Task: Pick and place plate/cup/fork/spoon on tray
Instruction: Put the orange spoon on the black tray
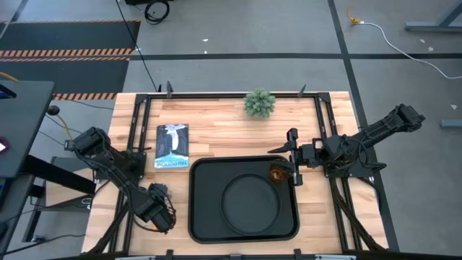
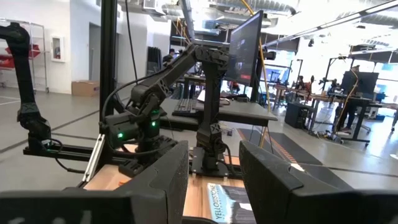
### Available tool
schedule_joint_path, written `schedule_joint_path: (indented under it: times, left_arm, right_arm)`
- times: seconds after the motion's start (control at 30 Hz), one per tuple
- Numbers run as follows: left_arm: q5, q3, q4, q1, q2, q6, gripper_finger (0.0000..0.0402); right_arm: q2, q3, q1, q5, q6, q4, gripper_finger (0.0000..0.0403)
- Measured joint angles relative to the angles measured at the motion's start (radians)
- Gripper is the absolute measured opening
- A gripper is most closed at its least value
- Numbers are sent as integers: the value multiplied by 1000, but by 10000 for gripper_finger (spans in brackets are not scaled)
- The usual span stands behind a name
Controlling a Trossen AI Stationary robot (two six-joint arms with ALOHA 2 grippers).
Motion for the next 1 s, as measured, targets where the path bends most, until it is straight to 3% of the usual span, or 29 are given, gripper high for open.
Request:
schedule_joint_path:
  times: [1.0]
  left_arm:
    - [-102, -22, 46, 7, 4, -108, 153]
  right_arm:
    - [0, 0, 1, -5, 8, 2, 149]
